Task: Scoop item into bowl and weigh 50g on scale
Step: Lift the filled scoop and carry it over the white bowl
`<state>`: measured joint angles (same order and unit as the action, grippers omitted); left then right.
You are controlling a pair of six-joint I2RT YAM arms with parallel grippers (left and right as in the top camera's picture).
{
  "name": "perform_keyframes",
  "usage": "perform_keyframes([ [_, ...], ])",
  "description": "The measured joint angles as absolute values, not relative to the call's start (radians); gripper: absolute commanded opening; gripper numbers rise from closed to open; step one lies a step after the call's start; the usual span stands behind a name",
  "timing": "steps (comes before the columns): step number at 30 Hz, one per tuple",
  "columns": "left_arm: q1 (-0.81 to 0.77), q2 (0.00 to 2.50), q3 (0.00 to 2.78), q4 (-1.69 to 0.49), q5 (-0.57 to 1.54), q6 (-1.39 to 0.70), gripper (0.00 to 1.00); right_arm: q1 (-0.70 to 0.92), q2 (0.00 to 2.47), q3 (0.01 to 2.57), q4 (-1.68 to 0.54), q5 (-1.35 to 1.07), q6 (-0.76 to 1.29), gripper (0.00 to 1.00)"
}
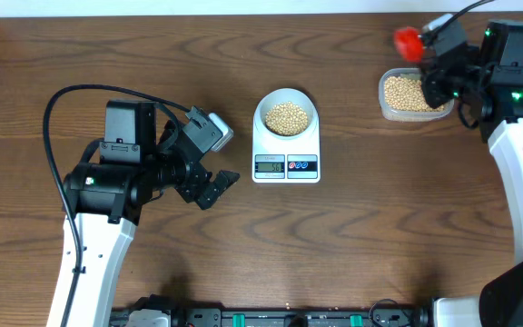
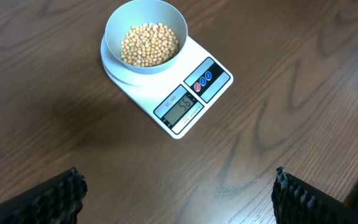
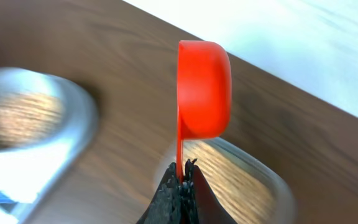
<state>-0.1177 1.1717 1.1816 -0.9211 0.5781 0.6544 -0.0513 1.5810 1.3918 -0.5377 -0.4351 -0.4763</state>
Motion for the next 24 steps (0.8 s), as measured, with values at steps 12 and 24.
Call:
perform_keyframes([
  [12,-0.118,1.172,1.182,-0.921,0.578,0.654,0.98,0.138,1.719,1.392,-0.525,-0.672,-0.453,0.01],
  [24,-0.118,1.172,1.182,-0.921,0.578,0.654,0.98,0.268,1.785,1.392,-0.518,-0.54,-0.497,0.01],
])
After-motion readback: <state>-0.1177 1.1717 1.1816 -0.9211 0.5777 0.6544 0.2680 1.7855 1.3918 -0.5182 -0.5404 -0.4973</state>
